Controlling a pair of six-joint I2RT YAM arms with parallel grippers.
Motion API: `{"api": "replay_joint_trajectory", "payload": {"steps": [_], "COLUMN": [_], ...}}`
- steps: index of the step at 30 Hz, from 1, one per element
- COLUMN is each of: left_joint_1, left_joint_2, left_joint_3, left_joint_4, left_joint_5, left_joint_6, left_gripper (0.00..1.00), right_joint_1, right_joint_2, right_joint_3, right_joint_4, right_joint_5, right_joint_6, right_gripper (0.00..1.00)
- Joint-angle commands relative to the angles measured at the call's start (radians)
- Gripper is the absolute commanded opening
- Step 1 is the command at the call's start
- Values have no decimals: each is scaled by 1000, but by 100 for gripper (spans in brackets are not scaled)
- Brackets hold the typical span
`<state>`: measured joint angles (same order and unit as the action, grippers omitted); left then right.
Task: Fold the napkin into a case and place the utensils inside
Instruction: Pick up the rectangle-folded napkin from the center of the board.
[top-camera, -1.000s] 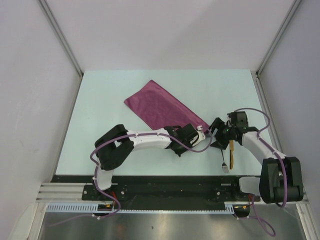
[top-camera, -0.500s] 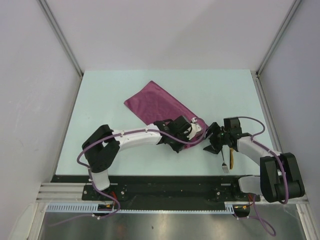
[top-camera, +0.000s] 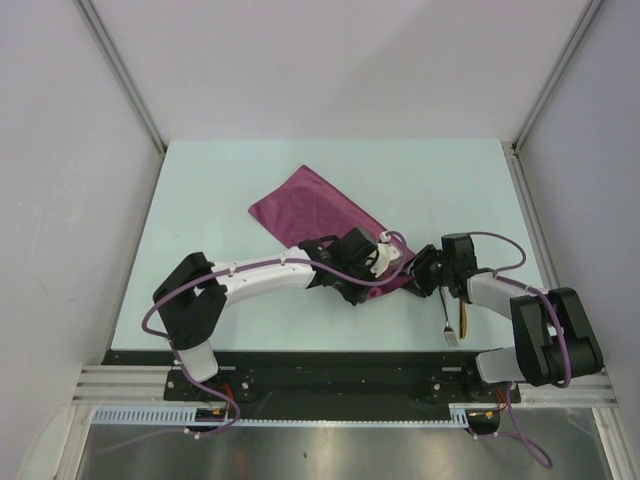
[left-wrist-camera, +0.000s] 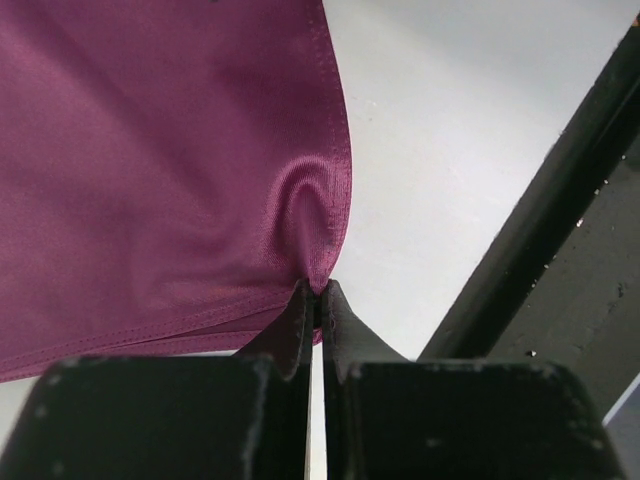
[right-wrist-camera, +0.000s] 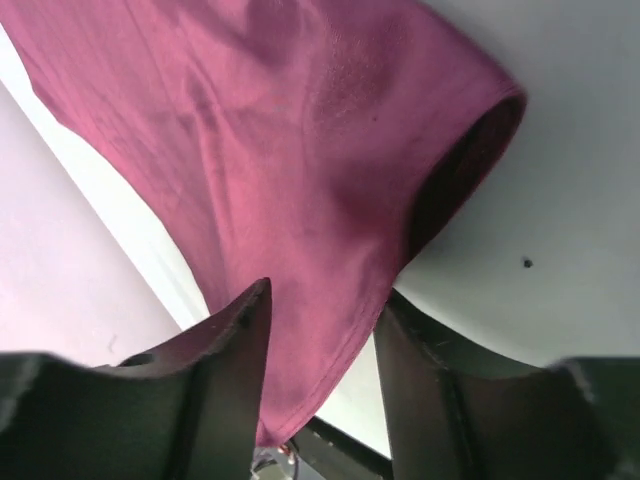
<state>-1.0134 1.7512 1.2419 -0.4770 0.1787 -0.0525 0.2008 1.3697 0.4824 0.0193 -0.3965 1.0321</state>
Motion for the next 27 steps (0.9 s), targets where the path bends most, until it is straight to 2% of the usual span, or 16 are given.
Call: {"api": "replay_joint_trajectory", "payload": {"steps": [1, 5, 8, 9, 11, 17, 22, 27], "left_joint_1": [4, 4, -14, -37, -62, -186, -261, -306], "left_joint_2": [-70, -82, -87, -81, -72, -61, -62, -56], "left_joint_3": [-21, -42, -59, -61, -58, -39, -22, 5], "left_joint_4": [26, 52, 90, 97, 110, 184, 253, 296], "left_joint_5": [57, 122, 179, 183, 202, 219, 237, 254], "left_joint_6": [-3, -9, -38, -53, -69, -173, -251, -287], "left_gripper": [0, 0, 0, 0, 0, 0, 0, 0], "right_joint_1": [-4, -24, -34, -38, -55, -113, -165, -230], "right_joint_2": [17, -12, -105, -165, -230, -444, -624, -688], "right_joint_3": [-28, -25, -7, -5, -5, 56, 123, 202], "right_joint_4": [114, 85, -51, -109, -174, -569, -754, -915], "right_joint_5": [65, 87, 130, 139, 156, 185, 228, 261], "right_joint_6": [-6, -75, -148, -162, -199, -271, -300, -345], "right_gripper": [41, 27, 10, 1, 0, 0, 0, 0]}}
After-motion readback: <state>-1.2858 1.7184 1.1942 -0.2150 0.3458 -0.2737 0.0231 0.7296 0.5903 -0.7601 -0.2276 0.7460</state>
